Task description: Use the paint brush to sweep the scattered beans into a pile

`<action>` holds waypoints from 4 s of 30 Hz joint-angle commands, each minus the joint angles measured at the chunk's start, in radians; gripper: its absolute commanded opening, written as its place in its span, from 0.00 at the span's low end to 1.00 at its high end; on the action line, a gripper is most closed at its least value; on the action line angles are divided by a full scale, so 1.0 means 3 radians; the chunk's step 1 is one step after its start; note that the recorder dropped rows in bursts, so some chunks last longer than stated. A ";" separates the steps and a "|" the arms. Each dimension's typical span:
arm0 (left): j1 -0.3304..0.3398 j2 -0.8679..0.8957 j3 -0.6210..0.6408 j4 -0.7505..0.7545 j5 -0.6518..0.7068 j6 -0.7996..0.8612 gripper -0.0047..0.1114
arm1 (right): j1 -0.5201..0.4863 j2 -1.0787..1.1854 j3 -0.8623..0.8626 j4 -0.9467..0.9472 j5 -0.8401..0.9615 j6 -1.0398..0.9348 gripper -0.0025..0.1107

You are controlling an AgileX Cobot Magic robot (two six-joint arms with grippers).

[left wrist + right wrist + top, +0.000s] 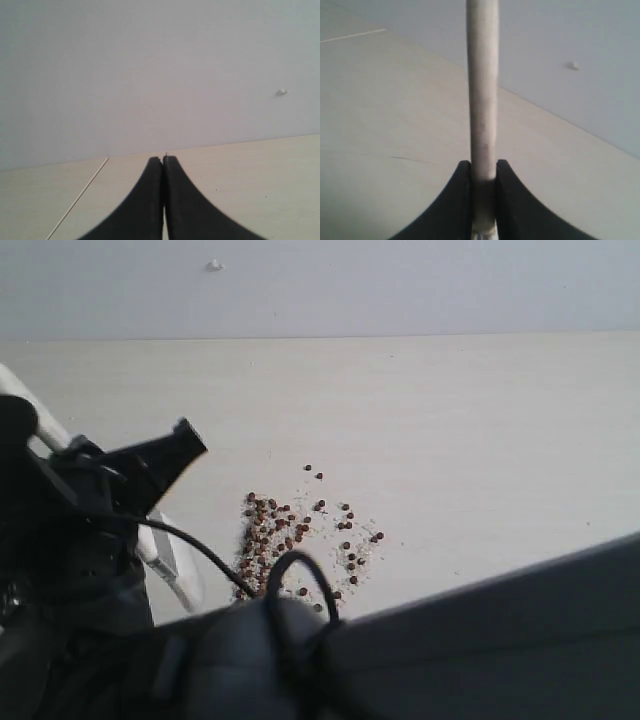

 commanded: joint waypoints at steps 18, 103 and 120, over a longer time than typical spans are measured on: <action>0.0002 -0.0020 0.0012 -0.0007 -0.0002 -0.0006 0.04 | -0.2153 -0.1361 0.1209 0.1110 -0.5942 -0.2281 0.02; 0.0002 -0.0020 0.0012 -0.0007 -0.0002 -0.0006 0.04 | -0.1456 -0.1110 0.1970 1.0192 -0.6781 -1.0024 0.02; 0.0002 -0.0020 0.0012 -0.0007 -0.0002 -0.0006 0.04 | -0.0685 0.0059 0.1060 1.0575 -0.6681 -0.9522 0.02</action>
